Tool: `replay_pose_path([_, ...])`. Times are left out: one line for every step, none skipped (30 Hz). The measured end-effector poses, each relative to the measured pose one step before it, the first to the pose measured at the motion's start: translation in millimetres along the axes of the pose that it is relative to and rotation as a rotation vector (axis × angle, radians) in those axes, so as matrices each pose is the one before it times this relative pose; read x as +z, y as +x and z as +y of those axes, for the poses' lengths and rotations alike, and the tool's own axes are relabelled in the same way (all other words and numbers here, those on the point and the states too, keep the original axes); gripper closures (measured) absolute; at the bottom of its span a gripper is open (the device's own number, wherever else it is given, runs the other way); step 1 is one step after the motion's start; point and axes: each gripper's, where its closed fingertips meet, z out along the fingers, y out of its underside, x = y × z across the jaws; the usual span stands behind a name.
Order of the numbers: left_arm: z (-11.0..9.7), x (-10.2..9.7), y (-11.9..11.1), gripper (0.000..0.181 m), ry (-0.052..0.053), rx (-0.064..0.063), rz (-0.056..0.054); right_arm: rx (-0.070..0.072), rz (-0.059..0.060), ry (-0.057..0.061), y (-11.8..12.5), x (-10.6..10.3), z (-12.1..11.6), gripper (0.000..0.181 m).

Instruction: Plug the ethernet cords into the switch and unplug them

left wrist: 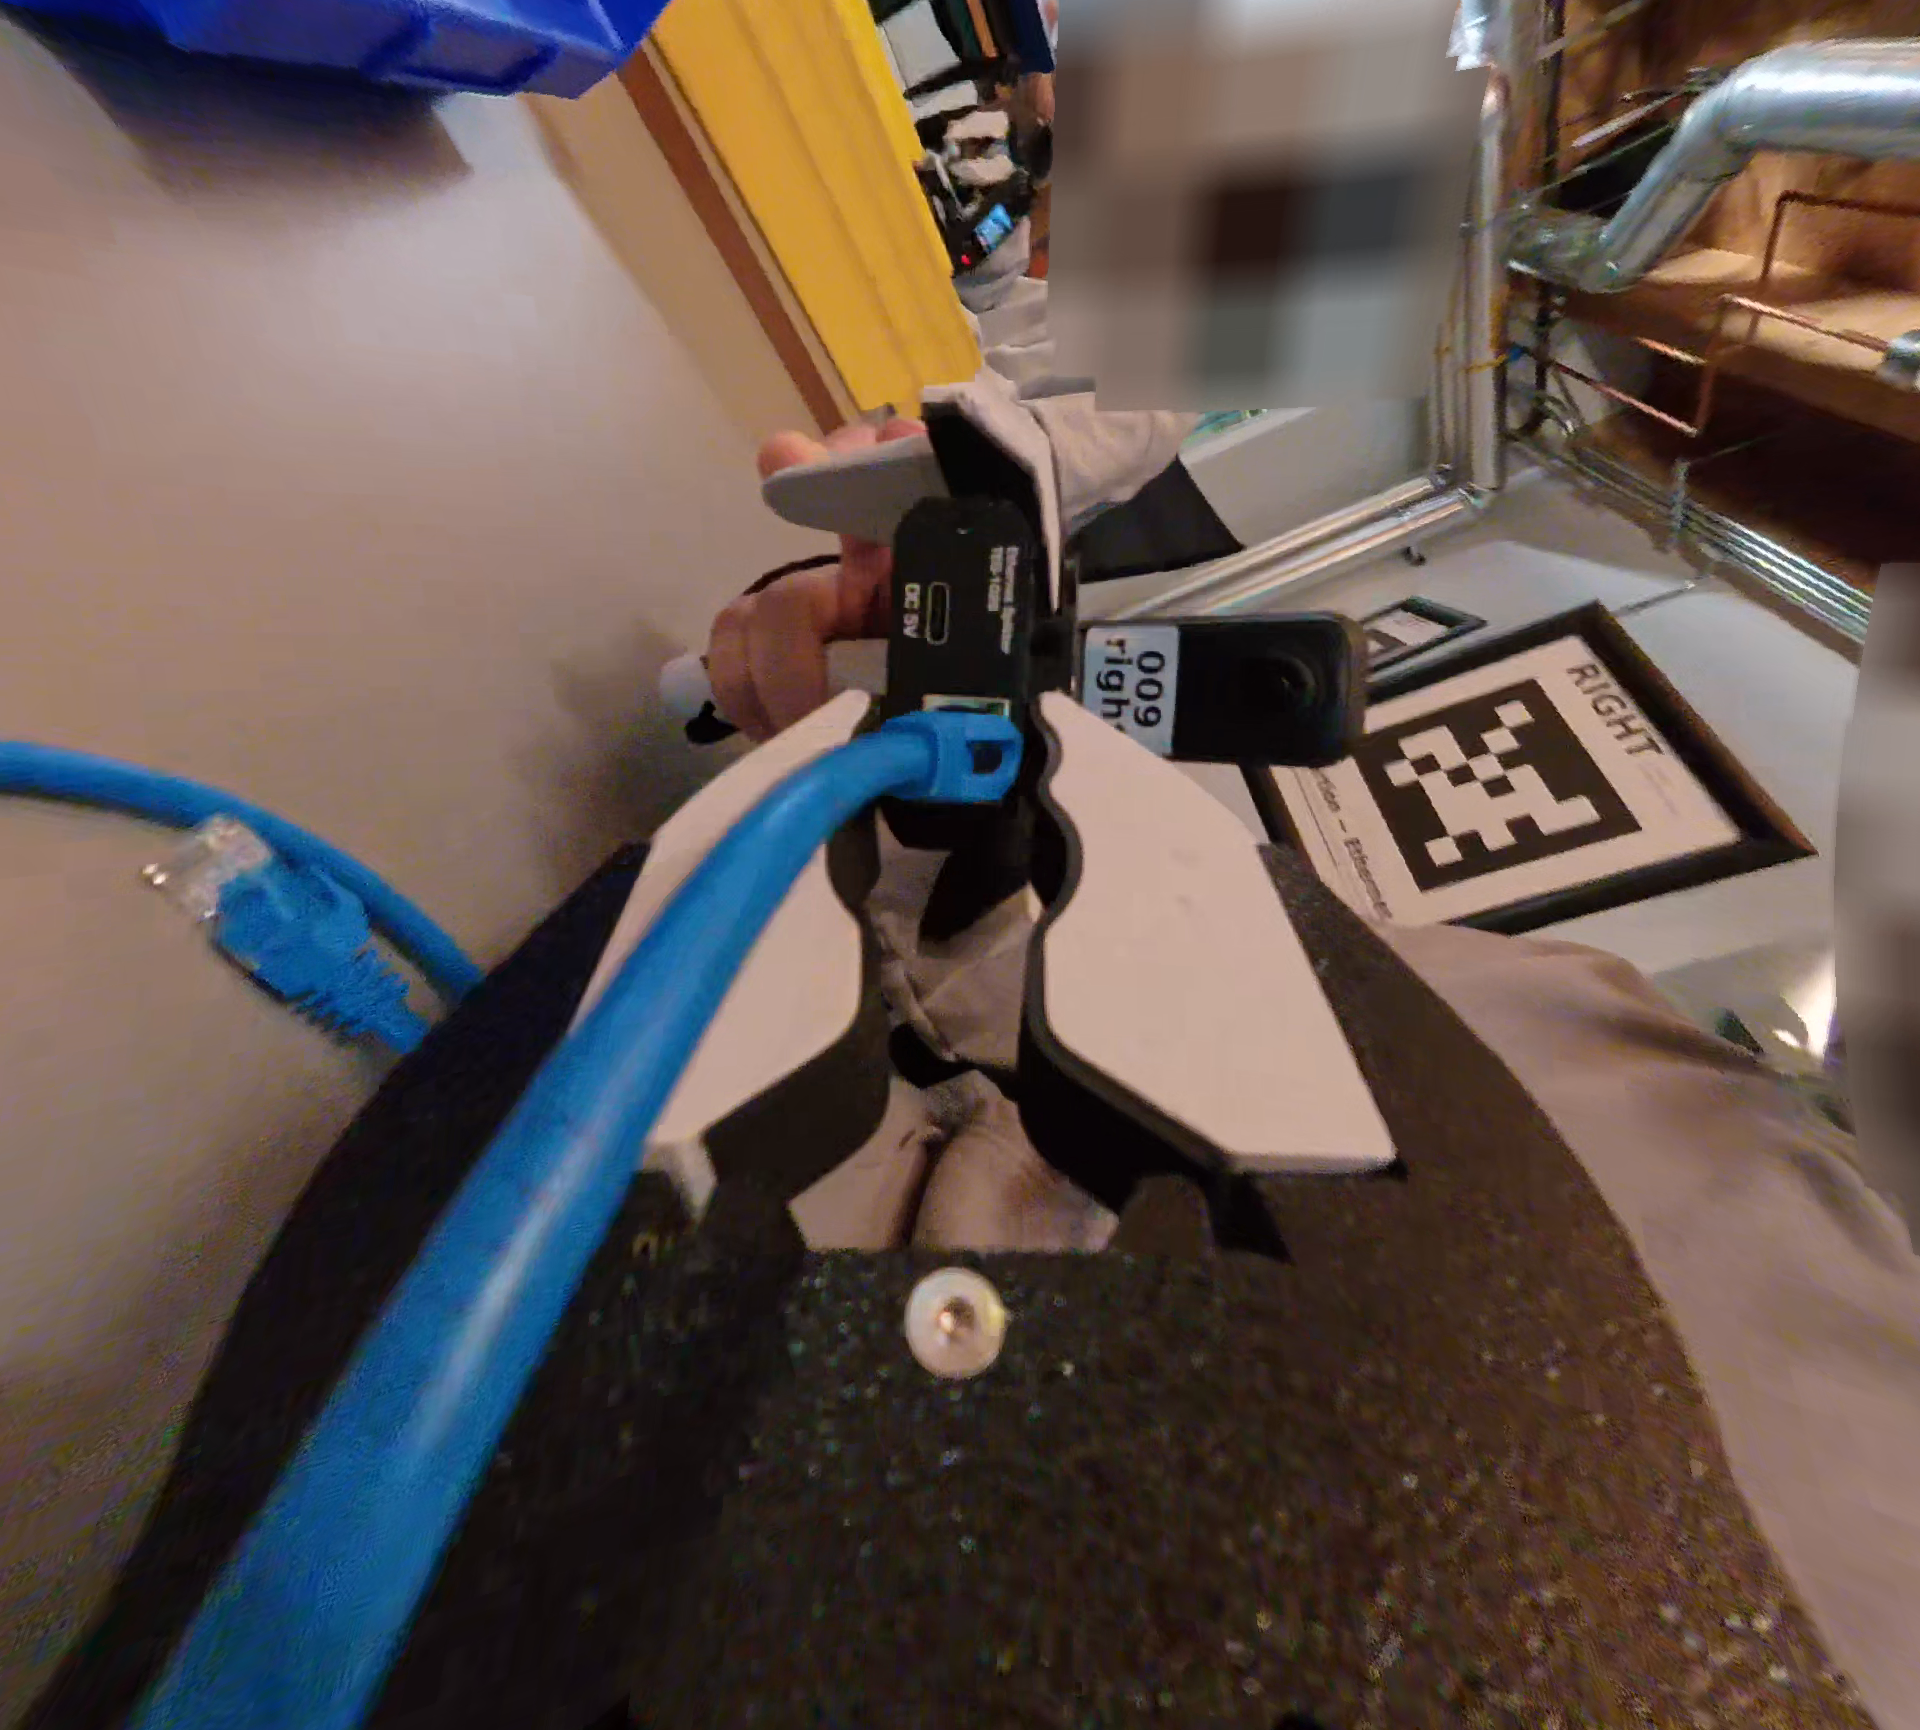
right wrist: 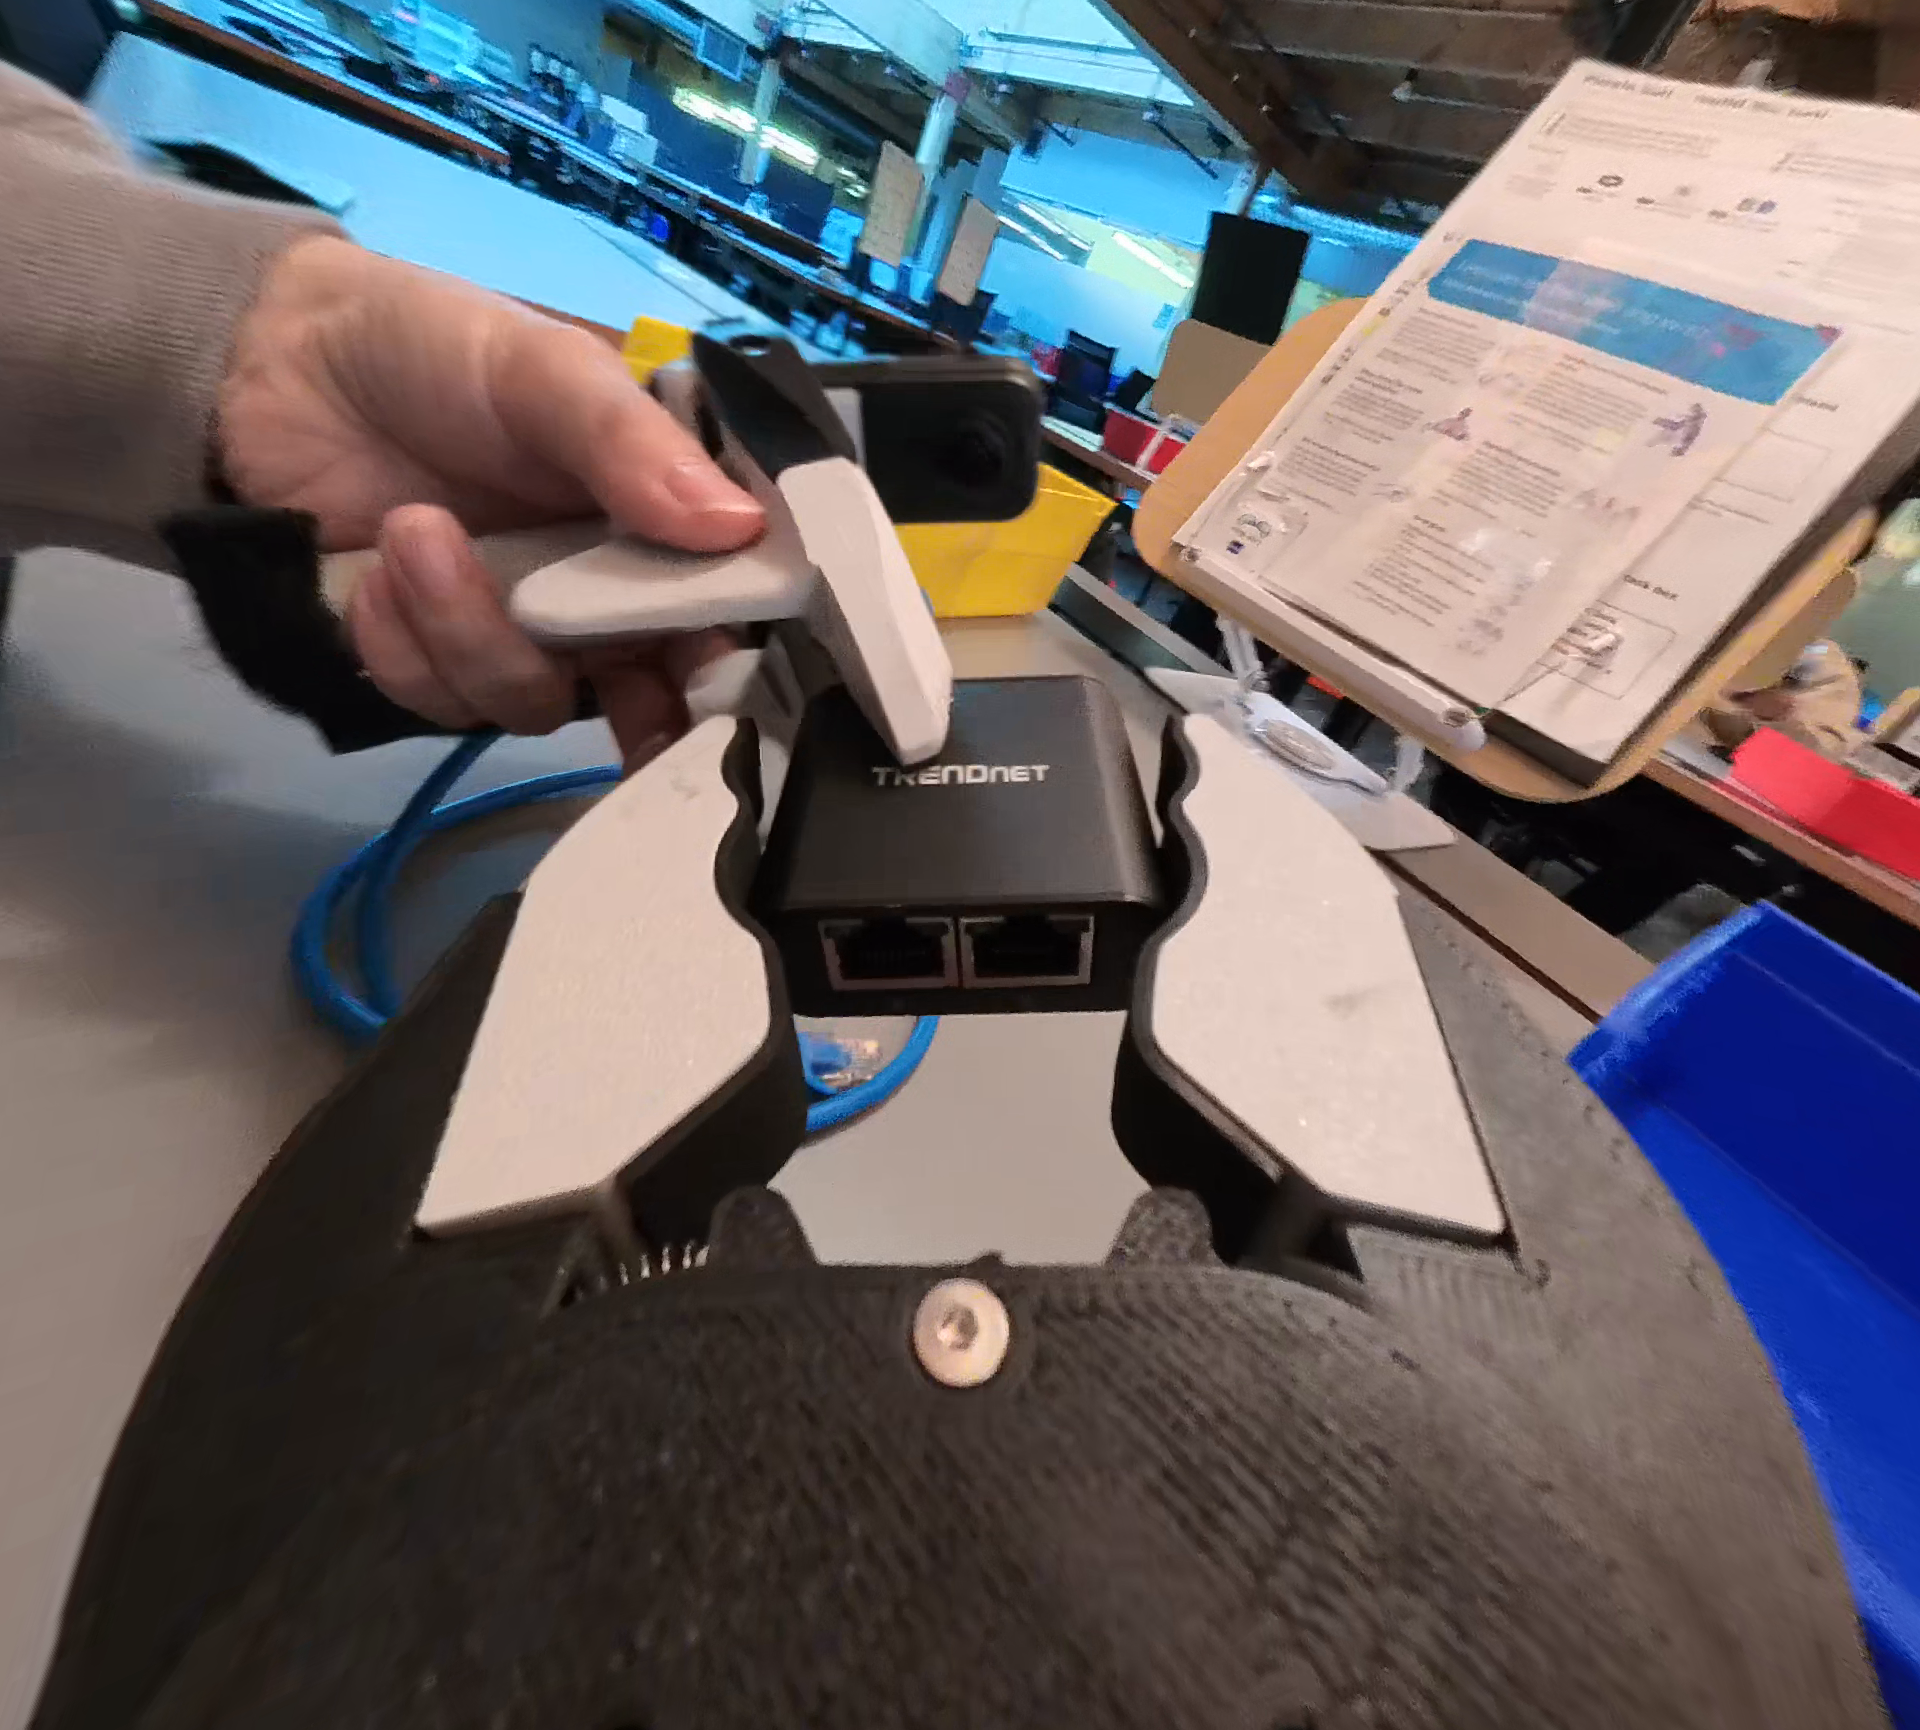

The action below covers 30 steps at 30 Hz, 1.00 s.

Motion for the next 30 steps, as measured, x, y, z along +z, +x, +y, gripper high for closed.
replay_pose_path([2.37,-0.27,1.23,0.158,-0.0434,-0.0022,0.0170,-0.0063,-0.0412,-0.0112,-3.44,-0.91,0.86,0.107])
replay_pose_path([1.80,-1.07,-0.42,0.158,-0.0439,0.0032,-0.0051,-0.0144,-0.0492,-0.0158,-4.87,-1.44,1.29,0.106])
replay_pose_path([1.81,-2.18,-0.45,0.158,-0.0541,0.0194,-0.0114,-0.0097,-0.0556,-0.0127,-6.13,-1.40,0.85,0.102])
replay_pose_path([3.86,-3.28,-0.43,0.158,-0.0791,0.0174,-0.0116,-0.0026,-0.0470,-0.0224,-4.69,-2.04,1.46,0.099])
replay_pose_path([5.67,-4.28,0.51,0.158,-0.0961,0.0119,-0.0029,0.0039,-0.0362,-0.0225,-3.15,-1.92,1.52,0.092])
replay_pose_path([3.12,-4.51,1.29,0.158,-0.0755,0.0133,0.0017,0.0136,-0.0273,-0.0103,-2.19,-1.67,-0.32,0.090])
replay_pose_path([1.37,-4.60,1.20,0.158,-0.0601,0.0127,-0.0048,0.0111,-0.0367,0.0054,-3.88,-1.79,-2.24,0.091])
replay_pose_path([2.96,-4.37,2.80,0.158,-0.0705,0.0098,0.0054,0.0047,-0.0297,0.0100,-3.76,-1.41,-2.99,0.092])
replay_pose_path([3.51,-3.44,3.86,0.158,-0.0727,0.0057,0.0115,-0.0021,-0.0127,0.0073,-2.14,-0.64,-2.75,0.092])
replay_pose_path([2.28,-2.22,1.96,0.158,-0.0593,0.0004,-0.0043,-0.0077,0.0030,0.0082,-0.12,-0.38,-3.17,0.092])
replay_pose_path([2.70,-1.00,0.41,0.158,-0.0596,-0.0037,-0.0141,-0.0083,-0.0109,0.0027,-2.24,0.36,-2.13,0.093])
replay_pose_path([3.39,0.17,0.69,0.158,-0.0613,0.0004,-0.0100,-0.0084,-0.0112,-0.0053,-2.41,1.30,-0.85,0.094])
replay_pose_path([2.81,1.17,1.50,0.158,-0.0543,0.0043,-0.0015,-0.0192,0.0101,-0.0091,0.12,1.68,-0.28,0.095])
replay_pose_path([1.25,2.02,1.10,0.158,-0.0409,0.0001,-0.0011,-0.0305,0.0142,-0.0098,0.28,1.55,0.07,0.099])
replay_pose_path([-0.02,2.37,-0.05,0.158,-0.0302,-0.0050,-0.0047,-0.0245,-0.0098,-0.0106,-3.11,1.88,0.65,0.106])
replay_pose_path([0.07,2.18,0.08,0.158,-0.0268,-0.0034,-0.0001,-0.0096,-0.0161,-0.0092,-3.85,2.10,0.91,0.112])
replay_pose_path([-0.19,1.87,-0.12,0.158,-0.0207,0.0033,0.0020,-0.0088,0.0151,-0.0074,1.25,1.83,1.02,0.119])
replay_pose_path([-0.56,1.06,-1.09,0.158,-0.0121,0.0032,-0.0040,-0.0196,-0.0014,-0.0102,-0.77,1.20,1.92,0.120])
replay_pose_path([-0.57,-0.71,-2.26,0.158,-0.0042,0.0016,-0.0103,0.0000,0.0118,-0.0147,1.49,1.18,2.79,0.120])
replay_pose_path([-2.69,-2.31,-2.52,0.158,0.0189,0.0079,-0.0136,0.0023,0.0374,-0.0144,5.04,0.52,2.64,0.120])
replay_pose_path([-7.74,-4.39,-2.56,0.158,0.0622,0.0152,-0.0182,0.0003,0.0668,-0.0083,9.70,-0.54,2.08,0.120])
replay_pose_path([-12.43,-6.05,-3.44,0.157,0.1061,0.0059,-0.0259,0.0199,0.0770,-0.0026,12.31,-0.66,0.77,0.120])
replay_pose_path([-13.52,-6.33,-4.44,0.153,0.1209,-0.0180,-0.0317,0.0325,0.0845,0.0040,13.67,-0.92,-0.40,0.120])
replay_pose_path([-10.37,-5.48,-4.75,0.149,0.1101,-0.0170,-0.0357,0.0405,0.0904,0.0083,13.71,-0.83,-0.93,0.120])
replay_pose_path([-7.85,-4.31,-3.97,0.144,0.1059,0.0044,-0.0347,0.0395,0.0956,0.0116,13.00,-0.75,-1.41,0.120])
replay_pose_path([-5.43,-3.12,-2.88,0.141,0.1035,0.0094,-0.0313,0.0200,0.0794,-0.0002,9.82,-0.14,-0.11,0.120])
replay_pose_path([-1.60,-1.54,-2.32,0.139,0.0831,-0.0024,-0.0314,-0.0009,0.0619,-0.0078,6.46,0.30,0.81,0.120])
replay_pose_path([2.53,0.17,0.84,0.135,0.0559,0.0023,-0.0082,-0.0114,0.0441,-0.0009,2.71,0.35,0.04,0.120])
replay_pose_path([4.16,1.44,4.82,0.134,0.0403,-0.0031,0.0234,-0.0111,0.0398,0.0035,0.81,0.26,-0.39,0.121])
replay_pose_path([3.83,2.20,5.42,0.134,0.0363,-0.0211,0.0354,-0.0032,0.0276,0.0095,-1.73,0.48,-0.84,0.121])
